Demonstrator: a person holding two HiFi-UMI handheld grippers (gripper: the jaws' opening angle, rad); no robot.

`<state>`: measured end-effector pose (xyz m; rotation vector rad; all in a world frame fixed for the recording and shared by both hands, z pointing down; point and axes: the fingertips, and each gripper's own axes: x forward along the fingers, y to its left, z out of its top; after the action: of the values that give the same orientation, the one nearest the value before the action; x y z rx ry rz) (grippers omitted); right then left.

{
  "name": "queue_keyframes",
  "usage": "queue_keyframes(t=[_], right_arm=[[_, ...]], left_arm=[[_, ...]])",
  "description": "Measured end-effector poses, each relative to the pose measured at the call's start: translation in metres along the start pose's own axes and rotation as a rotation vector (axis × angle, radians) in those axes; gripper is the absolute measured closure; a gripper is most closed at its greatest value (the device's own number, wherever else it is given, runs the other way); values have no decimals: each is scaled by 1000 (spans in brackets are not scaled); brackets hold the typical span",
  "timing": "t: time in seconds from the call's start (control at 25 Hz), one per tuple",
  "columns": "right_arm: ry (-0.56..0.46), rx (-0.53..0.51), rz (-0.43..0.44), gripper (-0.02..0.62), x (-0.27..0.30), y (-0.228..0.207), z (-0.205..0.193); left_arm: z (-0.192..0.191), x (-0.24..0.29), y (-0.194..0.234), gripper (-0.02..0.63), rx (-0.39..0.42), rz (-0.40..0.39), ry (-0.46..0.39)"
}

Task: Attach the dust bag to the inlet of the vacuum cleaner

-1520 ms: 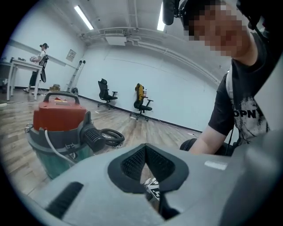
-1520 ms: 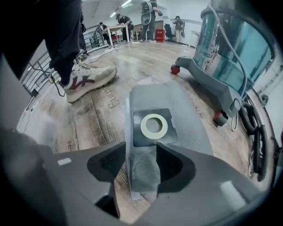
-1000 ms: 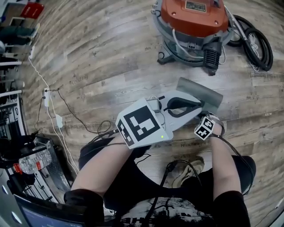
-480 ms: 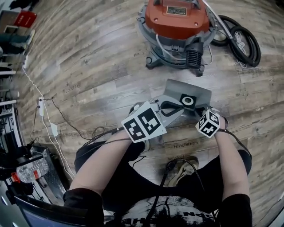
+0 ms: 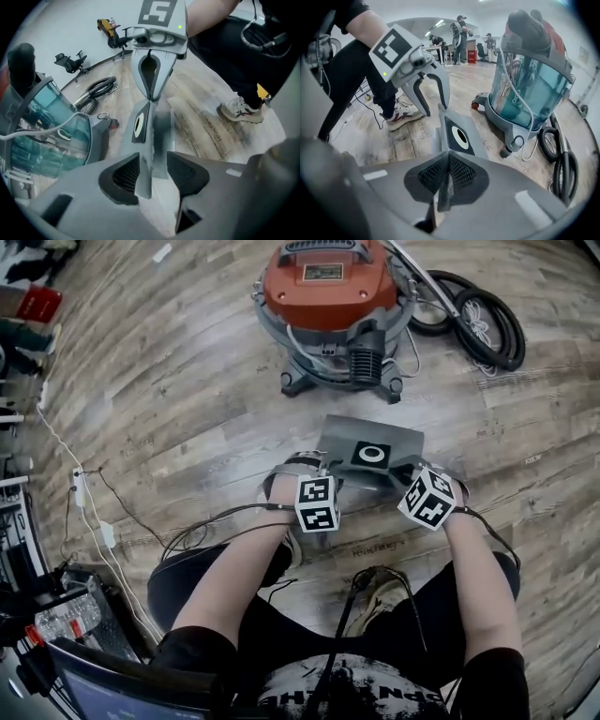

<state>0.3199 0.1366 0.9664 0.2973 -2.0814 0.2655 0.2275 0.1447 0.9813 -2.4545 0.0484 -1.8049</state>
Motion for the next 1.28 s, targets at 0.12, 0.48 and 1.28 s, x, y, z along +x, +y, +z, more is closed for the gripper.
queue_keyframes(t=[0.12,0.48,1.28], right_arm=[[-33,17,-5,586,-12,-2,5],[-62,28,-8,586,-16,1,9],[16,-298,-180,563,-96,-49,108]], left_arm=[[10,9,7,430,-8,15,-33],[30,9,18,545,47,63,-67],[57,-128,96,577,50,93,-58]])
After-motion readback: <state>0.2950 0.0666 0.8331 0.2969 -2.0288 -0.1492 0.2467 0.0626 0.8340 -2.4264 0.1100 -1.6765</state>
